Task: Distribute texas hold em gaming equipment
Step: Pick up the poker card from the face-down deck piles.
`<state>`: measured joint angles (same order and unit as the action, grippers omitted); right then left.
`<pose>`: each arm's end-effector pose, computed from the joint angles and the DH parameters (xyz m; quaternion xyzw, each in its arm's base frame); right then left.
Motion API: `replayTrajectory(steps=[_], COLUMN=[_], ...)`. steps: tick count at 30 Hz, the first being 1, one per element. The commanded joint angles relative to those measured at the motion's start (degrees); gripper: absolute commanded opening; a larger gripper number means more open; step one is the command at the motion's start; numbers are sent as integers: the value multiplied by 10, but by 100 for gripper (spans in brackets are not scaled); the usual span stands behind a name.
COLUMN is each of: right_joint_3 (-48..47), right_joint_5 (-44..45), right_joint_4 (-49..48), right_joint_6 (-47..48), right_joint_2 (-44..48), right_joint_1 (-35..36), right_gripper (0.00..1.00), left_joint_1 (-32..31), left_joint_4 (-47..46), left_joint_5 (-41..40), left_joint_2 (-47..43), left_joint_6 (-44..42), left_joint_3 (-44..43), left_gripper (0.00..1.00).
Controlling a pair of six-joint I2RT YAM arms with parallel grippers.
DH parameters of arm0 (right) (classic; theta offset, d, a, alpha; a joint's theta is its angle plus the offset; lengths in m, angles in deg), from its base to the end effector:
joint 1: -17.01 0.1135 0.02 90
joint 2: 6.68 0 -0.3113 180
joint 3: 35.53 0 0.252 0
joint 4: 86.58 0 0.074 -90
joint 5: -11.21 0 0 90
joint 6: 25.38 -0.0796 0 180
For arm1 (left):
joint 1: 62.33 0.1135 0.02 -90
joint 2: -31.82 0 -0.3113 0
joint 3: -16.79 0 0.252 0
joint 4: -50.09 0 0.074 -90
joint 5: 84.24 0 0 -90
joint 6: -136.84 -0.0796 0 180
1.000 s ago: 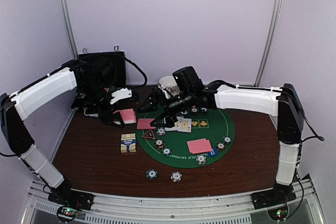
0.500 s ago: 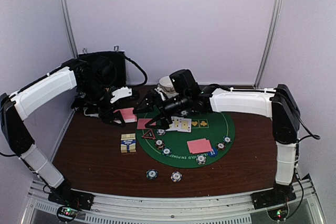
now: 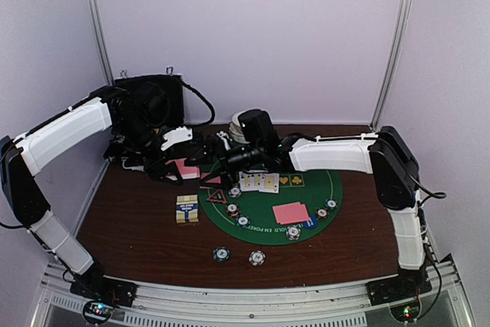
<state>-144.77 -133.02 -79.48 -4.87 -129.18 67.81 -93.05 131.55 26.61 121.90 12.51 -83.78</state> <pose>0.2947 0.4636 0.2763 0.1381 -0.7633 -0.6271 0.0715 0.2577 -0.1861 0.3304 0.5467 0.8017 -0.1732 0.1681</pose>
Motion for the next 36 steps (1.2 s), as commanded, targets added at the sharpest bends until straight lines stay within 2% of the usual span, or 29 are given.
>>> replayTrajectory(steps=[1, 10, 19, 36], right_joint_3=[-33, -61, -25, 19], right_joint_5=[3, -3, -14, -19], right_joint_4=[-61, -85, -65, -60], right_joint_6=[-38, -68, -52, -40], right_joint_2=[-22, -60, -42, 17], right_joint_1=[4, 6, -6, -26], right_gripper=[90, 84, 73, 43], left_joint_1=[4, 4, 4, 4], left_joint_4=[-7, -6, -6, -6], left_joint_5=[17, 12, 7, -2], left_joint_2=[-12, -14, -18, -21], left_joint_6=[5, 2, 0, -1], left_joint_3=[-18, -16, -17, -12], left_gripper=[0, 0, 0, 0])
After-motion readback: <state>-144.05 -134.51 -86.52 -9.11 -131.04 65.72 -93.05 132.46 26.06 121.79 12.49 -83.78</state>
